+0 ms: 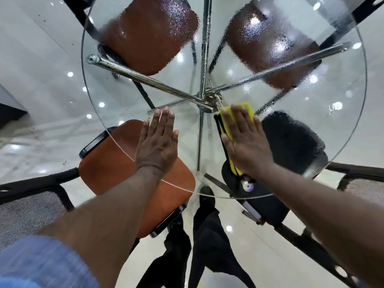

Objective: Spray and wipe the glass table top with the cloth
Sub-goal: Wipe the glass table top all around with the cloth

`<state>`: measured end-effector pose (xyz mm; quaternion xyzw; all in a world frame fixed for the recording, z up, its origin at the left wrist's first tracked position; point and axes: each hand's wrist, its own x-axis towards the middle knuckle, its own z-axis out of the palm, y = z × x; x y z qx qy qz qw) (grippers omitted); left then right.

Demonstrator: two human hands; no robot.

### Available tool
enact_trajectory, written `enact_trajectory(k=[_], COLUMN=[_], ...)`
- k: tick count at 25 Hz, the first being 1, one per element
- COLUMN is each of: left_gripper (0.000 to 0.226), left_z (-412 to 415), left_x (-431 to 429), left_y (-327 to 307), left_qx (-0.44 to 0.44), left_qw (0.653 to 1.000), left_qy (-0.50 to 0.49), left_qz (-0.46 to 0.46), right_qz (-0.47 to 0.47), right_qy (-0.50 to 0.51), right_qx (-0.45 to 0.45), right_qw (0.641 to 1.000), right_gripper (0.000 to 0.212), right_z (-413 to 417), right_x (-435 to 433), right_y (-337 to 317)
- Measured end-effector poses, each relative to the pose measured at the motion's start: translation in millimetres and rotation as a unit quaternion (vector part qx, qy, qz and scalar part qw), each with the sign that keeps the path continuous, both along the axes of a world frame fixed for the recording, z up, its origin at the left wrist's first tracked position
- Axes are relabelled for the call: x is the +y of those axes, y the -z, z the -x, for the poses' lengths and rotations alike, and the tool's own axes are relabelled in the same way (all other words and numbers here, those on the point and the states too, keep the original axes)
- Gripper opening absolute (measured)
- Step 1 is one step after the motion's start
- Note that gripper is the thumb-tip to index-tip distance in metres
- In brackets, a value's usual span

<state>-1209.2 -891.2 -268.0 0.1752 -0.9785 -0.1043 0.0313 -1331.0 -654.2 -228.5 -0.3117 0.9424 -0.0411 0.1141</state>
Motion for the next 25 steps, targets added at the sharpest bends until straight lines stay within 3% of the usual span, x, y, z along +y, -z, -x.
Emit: enact_trajectory(k=[3, 7, 11, 16, 20, 22, 25], left_gripper=[0.057, 0.058, 0.058, 0.07, 0.076, 0.076, 0.076], left_z=[1, 2, 3, 5, 3, -1, 0], left_x=[-2, -3, -3, -3, 40, 46, 44], left_y=[2, 3, 7, -9, -13, -5, -2], left_qx=[0.003, -0.003, -0.011, -0.051, -0.008, -0.018, -0.039], left_qw=[1.0, 1.0, 1.0, 0.998, 0.99, 0.984, 0.984], left_qy=[0.005, 0.011, 0.016, 0.019, 0.139, 0.177, 0.172], left_qz=[-0.007, -0.006, 0.008, -0.031, 0.006, 0.013, 0.022], right_qz=[-0.013, 0.036, 0.034, -0.007, 0.004, 0.039, 0.045], right_qy=[-0.042, -0.167, -0.039, 0.075, -0.009, -0.044, -0.005], right_qx=[0.018, 0.052, 0.025, 0.008, 0.024, 0.035, 0.014], right_qw=[0.999, 0.984, 0.998, 0.997, 1.0, 0.998, 0.999], right_gripper=[0.07, 0.065, 0.068, 0.07, 0.071, 0.068, 0.066], right_z=[-42, 17, 66, -3, -42, -8, 50], right_x=[-5, -63, -62, 22, -11, -25, -21], right_y=[5, 9, 11, 3, 11, 13, 15])
